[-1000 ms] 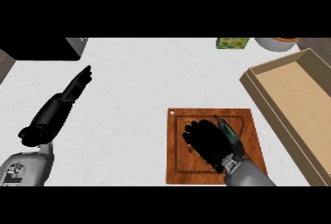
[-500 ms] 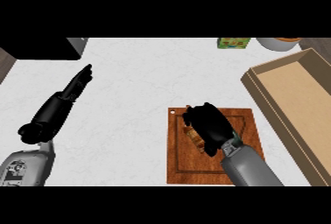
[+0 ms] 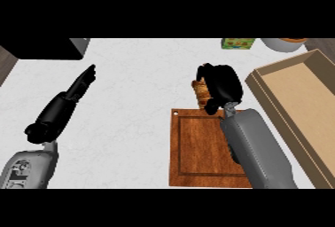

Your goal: Pick the croissant from the cutting board and place it in the cardboard box

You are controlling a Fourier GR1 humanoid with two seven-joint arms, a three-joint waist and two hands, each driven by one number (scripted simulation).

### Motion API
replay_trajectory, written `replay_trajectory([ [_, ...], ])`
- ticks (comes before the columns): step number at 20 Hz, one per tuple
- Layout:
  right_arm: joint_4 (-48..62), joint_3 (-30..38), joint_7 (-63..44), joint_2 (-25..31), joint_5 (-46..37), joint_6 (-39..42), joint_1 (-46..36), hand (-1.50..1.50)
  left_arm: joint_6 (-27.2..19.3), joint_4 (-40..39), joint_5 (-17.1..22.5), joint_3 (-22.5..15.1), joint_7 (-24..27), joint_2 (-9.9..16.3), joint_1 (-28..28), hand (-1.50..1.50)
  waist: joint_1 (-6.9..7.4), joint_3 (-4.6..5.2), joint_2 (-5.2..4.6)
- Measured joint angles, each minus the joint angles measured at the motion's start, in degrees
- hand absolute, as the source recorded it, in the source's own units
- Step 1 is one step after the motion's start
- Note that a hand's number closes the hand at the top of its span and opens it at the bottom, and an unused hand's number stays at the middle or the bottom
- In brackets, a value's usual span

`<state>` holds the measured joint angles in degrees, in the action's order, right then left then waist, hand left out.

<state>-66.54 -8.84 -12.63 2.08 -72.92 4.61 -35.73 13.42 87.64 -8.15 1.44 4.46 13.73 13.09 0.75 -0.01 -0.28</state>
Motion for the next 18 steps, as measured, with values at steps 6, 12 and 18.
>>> replay_trajectory([
  [6,-5.2,4.0,-6.4,0.7,-1.0,-0.4,-4.6,1.50,0.4,1.4,0.1,0.2,-0.6,-0.1,-1.2,0.00,-0.55,0.02,0.39],
  [12,-10.1,12.3,-15.4,2.0,-0.8,-4.2,-7.2,1.50,0.3,0.5,0.1,0.9,0.2,0.1,-0.9,0.00,-1.07,0.03,0.39],
  [18,-11.0,20.6,-18.1,7.9,1.5,-6.0,-8.0,1.50,0.8,2.2,0.3,0.8,-1.1,-0.1,-1.4,0.00,-0.81,0.01,0.35],
])
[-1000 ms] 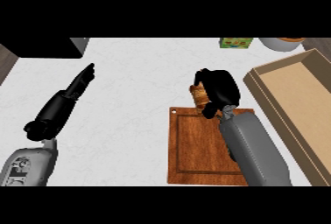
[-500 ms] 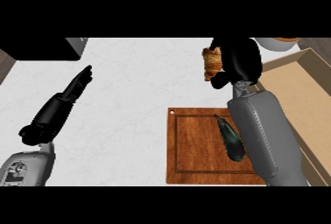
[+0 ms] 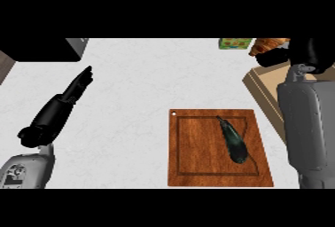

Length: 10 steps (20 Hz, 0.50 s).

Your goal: Pick the croissant from the cutting board and place it in the cardboard box

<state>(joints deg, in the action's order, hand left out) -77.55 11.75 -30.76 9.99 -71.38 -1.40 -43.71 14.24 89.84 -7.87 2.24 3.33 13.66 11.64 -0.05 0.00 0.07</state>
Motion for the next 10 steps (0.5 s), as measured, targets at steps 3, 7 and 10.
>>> replay_trajectory([
  [3,0.4,3.8,0.4,4.0,2.2,0.9,-0.4,1.50,-0.1,-1.4,-0.4,0.2,0.6,-0.1,0.8,0.00,-0.11,0.00,-0.05],
  [7,6.9,6.6,3.2,9.2,3.1,0.5,-0.4,1.50,0.0,-1.0,-0.5,0.1,-0.3,-0.5,1.6,0.00,0.24,-0.01,-0.16],
  [10,10.9,8.4,5.3,12.9,4.9,4.0,0.1,1.50,0.1,-1.0,-0.6,0.3,0.3,-0.4,1.2,0.00,0.29,0.00,-0.18],
])
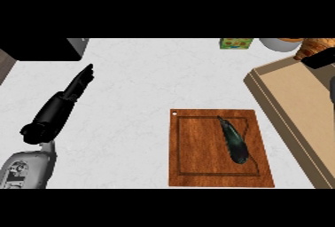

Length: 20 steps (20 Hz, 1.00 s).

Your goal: Pick the croissant from the cutting board and place it in the cardboard box

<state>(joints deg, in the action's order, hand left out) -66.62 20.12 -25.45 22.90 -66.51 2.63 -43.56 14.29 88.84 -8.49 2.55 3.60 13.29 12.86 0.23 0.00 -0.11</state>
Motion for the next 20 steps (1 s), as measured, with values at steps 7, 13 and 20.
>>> replay_trajectory([
  [7,10.2,3.7,5.0,6.7,5.2,10.4,1.8,1.50,-0.1,-0.9,-0.5,0.0,0.7,-0.3,0.2,0.00,0.01,-0.01,-0.06],
  [13,18.0,4.7,9.4,12.1,7.4,18.1,3.3,-1.50,0.1,-1.2,-0.7,0.1,1.7,-0.5,-0.2,0.00,0.09,-0.01,-0.05],
  [20,21.3,5.9,20.4,14.2,12.8,21.6,3.7,-1.50,0.0,-0.6,-1.0,0.1,0.8,-0.8,-0.2,0.00,0.14,-0.04,0.02],
])
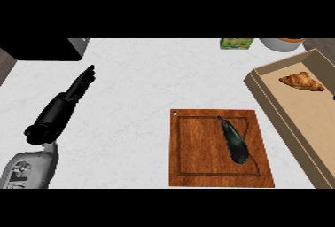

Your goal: Pick the croissant from the cutting board and place it in the cardboard box

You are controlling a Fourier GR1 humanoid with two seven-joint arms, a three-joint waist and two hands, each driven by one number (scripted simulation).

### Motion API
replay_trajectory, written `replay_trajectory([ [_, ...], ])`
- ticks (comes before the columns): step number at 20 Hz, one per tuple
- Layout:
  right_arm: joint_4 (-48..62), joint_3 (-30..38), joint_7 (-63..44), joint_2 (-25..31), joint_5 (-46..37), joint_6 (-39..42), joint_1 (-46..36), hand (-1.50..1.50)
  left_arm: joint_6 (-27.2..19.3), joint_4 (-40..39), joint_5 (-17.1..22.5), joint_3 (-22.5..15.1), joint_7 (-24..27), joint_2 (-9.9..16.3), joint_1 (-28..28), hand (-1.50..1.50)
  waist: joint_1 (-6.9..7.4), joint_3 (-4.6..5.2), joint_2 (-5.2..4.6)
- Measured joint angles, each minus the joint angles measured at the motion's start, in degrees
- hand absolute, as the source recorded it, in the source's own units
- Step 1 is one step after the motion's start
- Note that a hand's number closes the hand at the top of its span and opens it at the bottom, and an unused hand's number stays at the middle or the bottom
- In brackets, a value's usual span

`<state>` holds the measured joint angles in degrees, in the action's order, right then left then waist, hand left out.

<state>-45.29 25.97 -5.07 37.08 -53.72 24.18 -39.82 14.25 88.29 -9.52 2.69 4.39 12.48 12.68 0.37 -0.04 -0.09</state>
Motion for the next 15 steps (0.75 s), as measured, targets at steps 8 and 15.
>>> replay_trajectory([
  [8,-1.6,17.4,5.7,-4.4,17.0,-10.2,-4.6,-1.50,0.4,0.5,0.4,0.6,0.0,0.5,-0.9,0.00,-0.73,-0.15,0.30],
  [15,3.3,30.7,7.6,-0.8,28.6,-13.7,-3.5,-1.50,1.2,0.8,1.2,1.1,-1.0,0.8,0.0,0.00,-0.41,-0.08,-0.02],
])
